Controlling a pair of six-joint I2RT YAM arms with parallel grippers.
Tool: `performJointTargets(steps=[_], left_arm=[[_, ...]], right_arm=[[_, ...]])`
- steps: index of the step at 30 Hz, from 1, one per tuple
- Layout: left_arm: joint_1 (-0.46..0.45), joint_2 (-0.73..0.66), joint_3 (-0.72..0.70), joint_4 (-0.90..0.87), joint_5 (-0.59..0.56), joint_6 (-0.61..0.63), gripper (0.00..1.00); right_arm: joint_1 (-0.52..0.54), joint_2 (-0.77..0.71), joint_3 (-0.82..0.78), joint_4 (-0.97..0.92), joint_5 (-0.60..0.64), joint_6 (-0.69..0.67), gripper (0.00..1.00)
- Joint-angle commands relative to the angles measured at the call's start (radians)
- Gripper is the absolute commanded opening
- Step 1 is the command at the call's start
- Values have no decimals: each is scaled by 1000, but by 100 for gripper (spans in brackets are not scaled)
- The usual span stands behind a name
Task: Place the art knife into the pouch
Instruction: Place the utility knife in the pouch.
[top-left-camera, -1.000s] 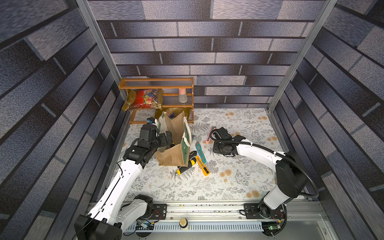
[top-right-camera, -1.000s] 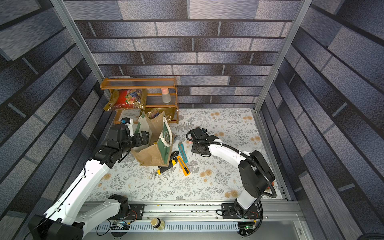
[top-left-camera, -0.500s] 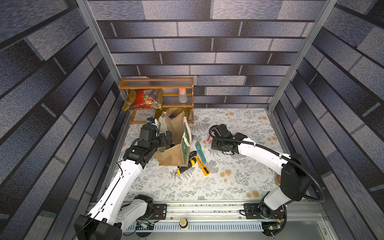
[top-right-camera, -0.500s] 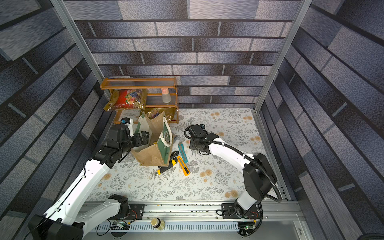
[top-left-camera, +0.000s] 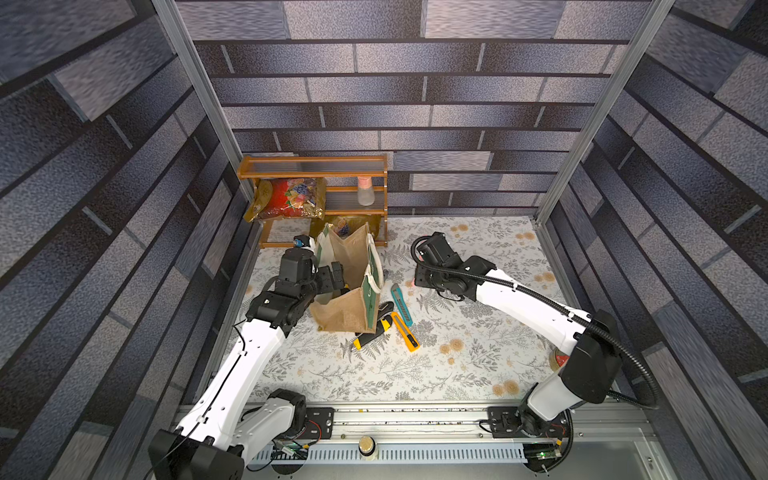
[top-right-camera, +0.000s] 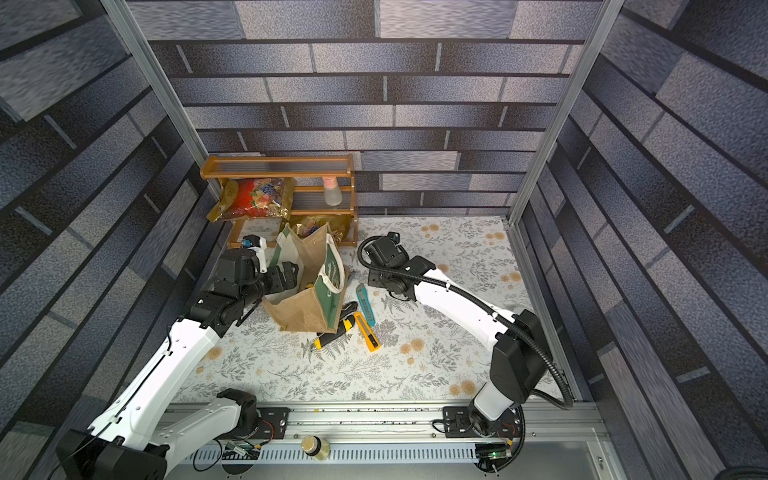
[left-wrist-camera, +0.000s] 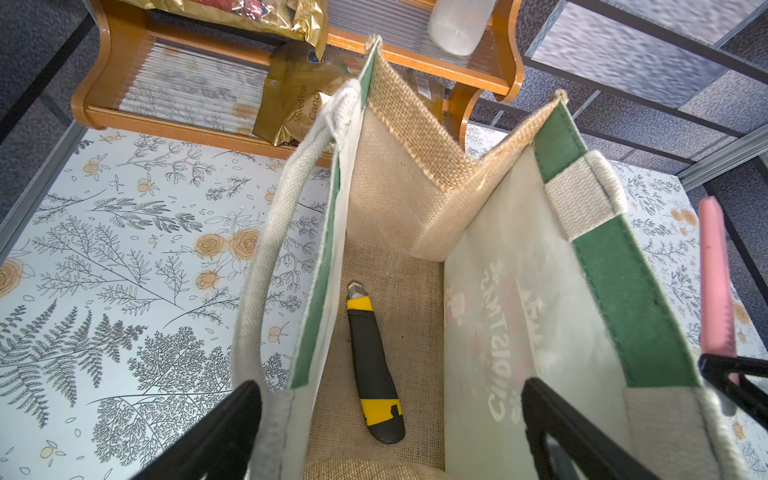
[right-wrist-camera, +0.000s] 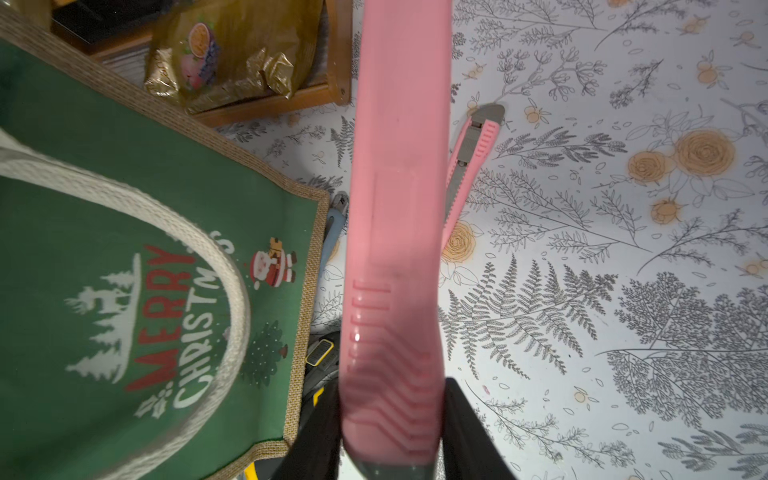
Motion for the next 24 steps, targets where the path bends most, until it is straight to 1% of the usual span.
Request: performJointTargets(steps=[1, 4, 8, 11, 15, 20, 24], left_arm=[[4, -5, -13, 1, -3, 6, 100], [5, -6, -11, -2, -6, 6, 100], [4, -7, 7, -23, -6, 8, 100], [0, -21, 16, -36, -6, 5, 100], [-11, -50, 7, -34, -9, -7, 100], [-17, -82, -4, -54, -11, -16, 100], [-16, -117, -19, -55, -17, -21, 100]], right_arm=[[19, -3, 63, -1, 6, -30, 16], [46, 9, 139, -4, 3, -58, 16], [98, 33, 264, -39, 29, -97, 16], [131, 66, 339, -33, -13, -111, 17], [168, 162, 468, -45, -80, -131, 18], [207, 316, 666, -120, -141, -148, 18], [223, 403, 768, -162, -185, -138, 20]])
